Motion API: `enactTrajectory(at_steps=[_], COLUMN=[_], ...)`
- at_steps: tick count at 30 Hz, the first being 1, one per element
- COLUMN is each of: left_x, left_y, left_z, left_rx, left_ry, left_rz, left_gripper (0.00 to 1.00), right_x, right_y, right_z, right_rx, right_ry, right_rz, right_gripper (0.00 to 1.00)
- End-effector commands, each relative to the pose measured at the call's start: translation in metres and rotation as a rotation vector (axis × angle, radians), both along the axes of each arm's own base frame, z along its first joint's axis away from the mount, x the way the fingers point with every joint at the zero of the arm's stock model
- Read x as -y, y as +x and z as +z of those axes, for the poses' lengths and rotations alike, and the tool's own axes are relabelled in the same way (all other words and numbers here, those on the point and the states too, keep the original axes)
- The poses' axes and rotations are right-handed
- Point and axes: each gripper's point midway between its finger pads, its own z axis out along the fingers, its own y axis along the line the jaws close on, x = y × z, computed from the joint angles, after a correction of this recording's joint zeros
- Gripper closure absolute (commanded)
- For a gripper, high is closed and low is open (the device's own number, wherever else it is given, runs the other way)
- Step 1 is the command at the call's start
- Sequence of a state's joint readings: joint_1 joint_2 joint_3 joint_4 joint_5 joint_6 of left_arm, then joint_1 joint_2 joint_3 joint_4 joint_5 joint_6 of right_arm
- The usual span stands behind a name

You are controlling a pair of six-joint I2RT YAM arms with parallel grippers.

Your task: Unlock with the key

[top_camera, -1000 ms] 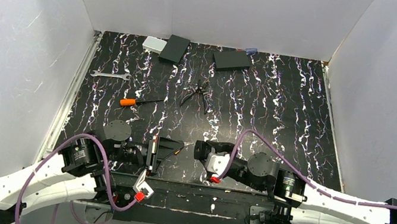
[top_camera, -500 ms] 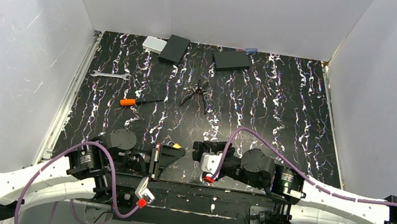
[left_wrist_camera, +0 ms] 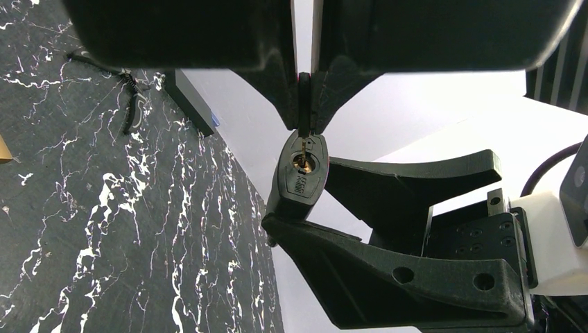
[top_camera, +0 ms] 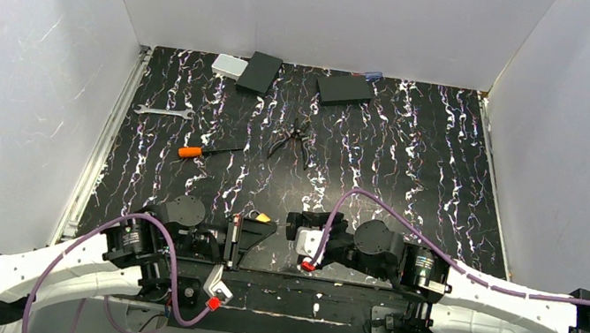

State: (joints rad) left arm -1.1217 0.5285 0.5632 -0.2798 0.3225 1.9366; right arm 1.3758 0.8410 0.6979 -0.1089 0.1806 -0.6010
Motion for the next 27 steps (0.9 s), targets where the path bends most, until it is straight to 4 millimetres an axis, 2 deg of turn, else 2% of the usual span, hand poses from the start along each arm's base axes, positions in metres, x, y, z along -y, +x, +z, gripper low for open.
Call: enactTrajectory(at_steps=[1, 14, 19, 27], left_x=[0.003, 0.009, 0.008, 0.006], left_y=[0.001, -0.006, -0.01, -0.014], left_z=[-0.006, -0.007, -0.007, -0.016], left_rx=[-0.01, -0.016, -0.019, -0.015], left_ry=[0.006, 0.002, 0.005, 0.049], left_rz=[0.002, -0.029, -0.044, -0.056], left_gripper=[1.0, 1.0, 1.0, 1.0], right_x=[-0.014, -0.019, -0.02, -0.019], right_y=[-0.001, -0.002, 0.001, 0.003], right_z=[0.076, 0.074, 0.079, 0.082], right_rx=[0.036, 0.021, 0.029, 0.033], right_ry=[0.239, 0.238, 0.25, 0.243], right_rz=[0.012, 0.02, 0.004, -0.008], right_gripper=[0.99, 0.99, 0.99, 0.99])
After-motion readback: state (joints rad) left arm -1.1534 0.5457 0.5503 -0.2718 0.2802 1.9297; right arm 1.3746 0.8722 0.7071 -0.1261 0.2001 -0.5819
